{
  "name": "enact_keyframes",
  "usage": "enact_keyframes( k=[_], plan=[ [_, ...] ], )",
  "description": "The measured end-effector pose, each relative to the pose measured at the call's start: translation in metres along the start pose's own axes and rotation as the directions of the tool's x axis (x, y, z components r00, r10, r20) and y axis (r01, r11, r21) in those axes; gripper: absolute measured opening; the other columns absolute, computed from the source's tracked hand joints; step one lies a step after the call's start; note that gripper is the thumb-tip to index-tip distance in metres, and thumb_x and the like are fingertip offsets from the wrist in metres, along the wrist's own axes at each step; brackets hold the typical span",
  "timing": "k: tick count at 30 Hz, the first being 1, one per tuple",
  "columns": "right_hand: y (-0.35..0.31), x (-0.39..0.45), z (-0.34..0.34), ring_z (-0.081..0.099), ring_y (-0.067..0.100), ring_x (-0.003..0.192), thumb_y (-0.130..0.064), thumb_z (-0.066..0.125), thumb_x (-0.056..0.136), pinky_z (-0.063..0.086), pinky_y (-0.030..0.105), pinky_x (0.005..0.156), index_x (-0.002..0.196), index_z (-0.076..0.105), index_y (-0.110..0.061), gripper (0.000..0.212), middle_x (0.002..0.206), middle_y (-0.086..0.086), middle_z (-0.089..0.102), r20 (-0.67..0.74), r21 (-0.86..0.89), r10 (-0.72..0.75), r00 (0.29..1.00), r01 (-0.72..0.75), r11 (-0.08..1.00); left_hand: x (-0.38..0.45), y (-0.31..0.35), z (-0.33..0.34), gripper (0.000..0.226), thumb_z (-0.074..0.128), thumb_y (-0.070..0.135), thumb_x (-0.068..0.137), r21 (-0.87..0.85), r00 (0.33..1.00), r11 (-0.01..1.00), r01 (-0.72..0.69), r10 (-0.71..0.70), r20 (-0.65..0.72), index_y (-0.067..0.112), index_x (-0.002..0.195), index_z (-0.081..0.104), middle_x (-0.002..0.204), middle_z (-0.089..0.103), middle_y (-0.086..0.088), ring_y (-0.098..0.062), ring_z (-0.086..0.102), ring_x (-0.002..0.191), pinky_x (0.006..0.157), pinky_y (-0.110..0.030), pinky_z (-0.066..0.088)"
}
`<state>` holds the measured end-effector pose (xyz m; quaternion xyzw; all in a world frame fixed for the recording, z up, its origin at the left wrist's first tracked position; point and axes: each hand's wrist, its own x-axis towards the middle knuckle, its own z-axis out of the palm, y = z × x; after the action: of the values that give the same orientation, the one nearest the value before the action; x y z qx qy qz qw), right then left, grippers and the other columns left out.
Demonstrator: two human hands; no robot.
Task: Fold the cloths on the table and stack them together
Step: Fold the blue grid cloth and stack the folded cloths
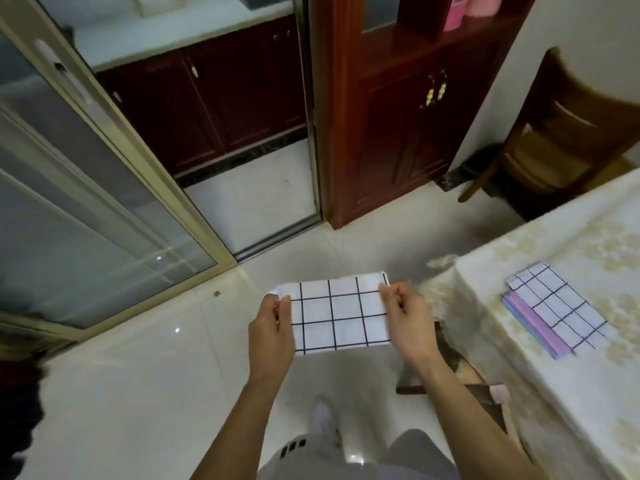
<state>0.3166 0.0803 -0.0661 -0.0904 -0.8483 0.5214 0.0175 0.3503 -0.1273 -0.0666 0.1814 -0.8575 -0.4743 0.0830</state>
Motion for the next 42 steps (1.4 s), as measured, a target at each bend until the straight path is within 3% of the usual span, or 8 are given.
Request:
enact_keyframes(
  k=[3, 8, 12, 20, 25, 32, 37, 42],
  plan=[
    [-0.002, 0.018, 0.004, 0.039, 0.005, 0.052, -0.026, 0.055, 0.102, 0.032, 0.021, 0.052, 0.068, 0.047, -0.019, 0.035, 0.055, -0.007, 0.043, -0.047, 0.018, 0.055, 0.997, -0.055, 0.998, 0.034, 0.002, 0.010, 0.027, 0.045, 0.030, 0.104, 0.003, 0.997, 0.999, -0.036, 0.035, 0.068, 0.015, 0.081, 0.047, 0.058, 0.045, 0.008, -0.002, 0.047, 0.049, 0.046, -0.016, 0.034],
    [0.003, 0.040, -0.015, 0.045, 0.005, 0.056, -0.029, 0.055, 0.101, 0.036, 0.020, 0.055, 0.075, 0.057, -0.012, 0.032, 0.060, 0.001, 0.055, -0.177, 0.004, 0.116, 0.977, -0.117, 0.993, 0.073, 0.016, 0.045, 0.023, 0.042, 0.035, 0.104, 0.018, 0.971, 0.996, -0.089, 0.083, 0.224, 0.016, 0.092, 0.049, 0.076, 0.060, 0.006, -0.014, 0.063, 0.070, 0.057, -0.032, 0.053],
    [0.016, 0.054, -0.040, 0.040, 0.005, 0.055, -0.031, 0.054, 0.101, 0.034, 0.022, 0.055, 0.073, 0.054, -0.010, 0.035, 0.059, 0.001, 0.051, -0.305, 0.019, 0.170, 0.937, -0.172, 0.985, 0.089, 0.049, 0.078, 0.023, 0.043, 0.028, 0.104, 0.002, 0.931, 0.985, -0.173, 0.163, 0.328, 0.012, 0.089, 0.049, 0.071, 0.056, 0.011, -0.006, 0.056, 0.063, 0.050, -0.011, 0.040],
    [0.048, 0.069, -0.102, 0.042, 0.005, 0.057, -0.031, 0.054, 0.101, 0.033, 0.023, 0.055, 0.072, 0.053, -0.017, 0.033, 0.061, -0.001, 0.053, -0.487, 0.119, 0.293, 0.823, -0.270, 0.955, 0.100, 0.110, 0.162, 0.024, 0.045, 0.024, 0.104, -0.071, 0.811, 0.943, -0.324, 0.315, 0.494, 0.012, 0.083, 0.047, 0.062, 0.049, 0.010, 0.003, 0.052, 0.057, 0.048, -0.015, 0.034],
    [0.071, 0.072, -0.140, 0.044, 0.005, 0.057, -0.032, 0.053, 0.102, 0.034, 0.024, 0.056, 0.073, 0.053, -0.015, 0.033, 0.061, -0.003, 0.053, -0.547, 0.198, 0.391, 0.740, -0.339, 0.920, 0.099, 0.137, 0.217, 0.022, 0.045, 0.024, 0.104, -0.069, 0.728, 0.931, -0.358, 0.325, 0.604, 0.010, 0.088, 0.051, 0.070, 0.056, 0.012, 0.009, 0.056, 0.063, 0.050, -0.008, 0.038],
    [0.105, 0.077, -0.188, 0.052, 0.009, 0.061, -0.034, 0.053, 0.102, 0.034, 0.017, 0.054, 0.078, 0.059, -0.013, 0.033, 0.062, 0.000, 0.058, -0.615, 0.241, 0.468, 0.635, -0.413, 0.878, 0.088, 0.168, 0.288, 0.021, 0.046, 0.025, 0.104, -0.106, 0.631, 0.912, -0.397, 0.355, 0.689, 0.014, 0.087, 0.052, 0.071, 0.060, 0.009, 0.003, 0.059, 0.064, 0.050, -0.011, 0.040],
    [0.126, 0.069, -0.211, 0.045, 0.007, 0.056, -0.035, 0.054, 0.101, 0.032, 0.026, 0.055, 0.070, 0.048, -0.018, 0.036, 0.057, -0.004, 0.047, -0.675, 0.263, 0.500, 0.543, -0.455, 0.850, 0.075, 0.180, 0.332, 0.031, 0.047, 0.027, 0.104, -0.123, 0.560, 0.889, -0.440, 0.379, 0.736, 0.015, 0.076, 0.041, 0.056, 0.043, 0.007, -0.008, 0.042, 0.050, 0.048, -0.024, 0.027],
    [0.138, 0.066, -0.224, 0.046, 0.005, 0.055, -0.034, 0.055, 0.101, 0.031, 0.022, 0.054, 0.073, 0.052, -0.016, 0.034, 0.059, -0.002, 0.051, -0.718, 0.311, 0.533, 0.447, -0.479, 0.821, 0.069, 0.192, 0.370, 0.035, 0.049, 0.026, 0.102, -0.180, 0.484, 0.867, -0.465, 0.419, 0.769, 0.017, 0.071, 0.036, 0.056, 0.032, 0.005, -0.013, 0.030, 0.053, 0.052, -0.030, 0.025]
  ],
)
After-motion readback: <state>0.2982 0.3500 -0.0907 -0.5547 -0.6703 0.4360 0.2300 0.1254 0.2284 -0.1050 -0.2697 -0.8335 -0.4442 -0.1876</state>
